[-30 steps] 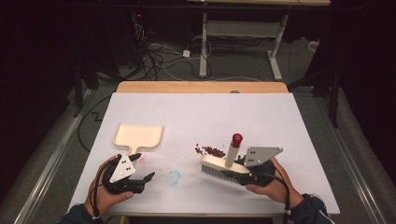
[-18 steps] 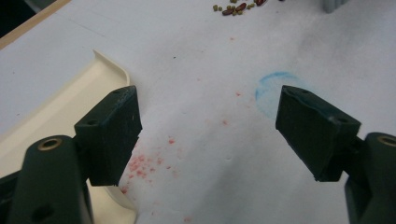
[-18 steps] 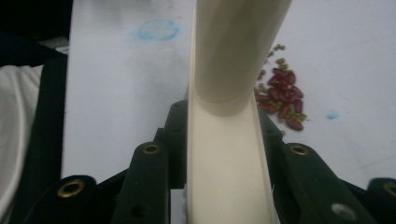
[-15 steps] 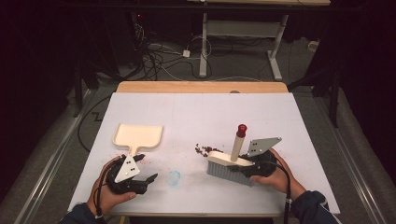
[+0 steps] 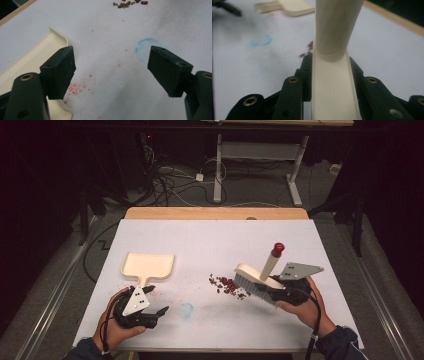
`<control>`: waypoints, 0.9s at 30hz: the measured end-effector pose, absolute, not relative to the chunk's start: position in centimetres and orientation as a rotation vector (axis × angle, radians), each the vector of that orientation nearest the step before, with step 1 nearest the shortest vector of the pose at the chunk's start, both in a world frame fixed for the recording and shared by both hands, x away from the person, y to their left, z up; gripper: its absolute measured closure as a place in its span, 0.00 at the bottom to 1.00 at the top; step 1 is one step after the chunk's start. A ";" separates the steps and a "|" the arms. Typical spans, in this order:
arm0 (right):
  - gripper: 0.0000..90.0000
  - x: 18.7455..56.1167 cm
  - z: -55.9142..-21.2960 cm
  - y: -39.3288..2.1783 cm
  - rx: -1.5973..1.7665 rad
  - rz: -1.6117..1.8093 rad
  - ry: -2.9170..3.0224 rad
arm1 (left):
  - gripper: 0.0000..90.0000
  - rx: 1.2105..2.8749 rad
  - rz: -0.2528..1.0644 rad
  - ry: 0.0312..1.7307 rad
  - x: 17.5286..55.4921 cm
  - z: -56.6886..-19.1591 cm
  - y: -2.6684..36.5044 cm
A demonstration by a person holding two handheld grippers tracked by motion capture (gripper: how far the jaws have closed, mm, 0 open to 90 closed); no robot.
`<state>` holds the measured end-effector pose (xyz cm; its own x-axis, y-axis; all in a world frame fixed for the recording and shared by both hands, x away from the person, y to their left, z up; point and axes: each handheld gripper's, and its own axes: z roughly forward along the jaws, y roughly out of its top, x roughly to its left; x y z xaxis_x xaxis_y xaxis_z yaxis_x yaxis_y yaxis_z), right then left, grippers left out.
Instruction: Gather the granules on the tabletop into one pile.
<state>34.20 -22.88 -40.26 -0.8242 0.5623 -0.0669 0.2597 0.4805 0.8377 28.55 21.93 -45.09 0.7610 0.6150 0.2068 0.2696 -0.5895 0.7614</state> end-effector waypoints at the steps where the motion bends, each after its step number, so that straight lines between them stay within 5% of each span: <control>1: 0.75 34.1 -40.0 -23.3 0.731 1.267 2.353 | 0.24 2.205 0.595 0.659 28.5 -45.1 21.9; 10: 0.75 34.5 -42.3 -24.1 1.084 1.011 2.059 | 0.24 2.205 0.600 0.652 28.4 -45.0 21.8; 27: 0.75 33.9 -44.8 -14.9 1.129 0.908 1.948 | 0.24 2.216 0.593 0.637 28.5 -45.0 21.4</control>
<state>33.94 -14.87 -44.79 -0.3761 0.9002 -0.2196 0.4106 0.3744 0.8314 28.49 21.35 -45.05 0.7697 0.6012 0.2150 0.2580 -0.6009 0.7565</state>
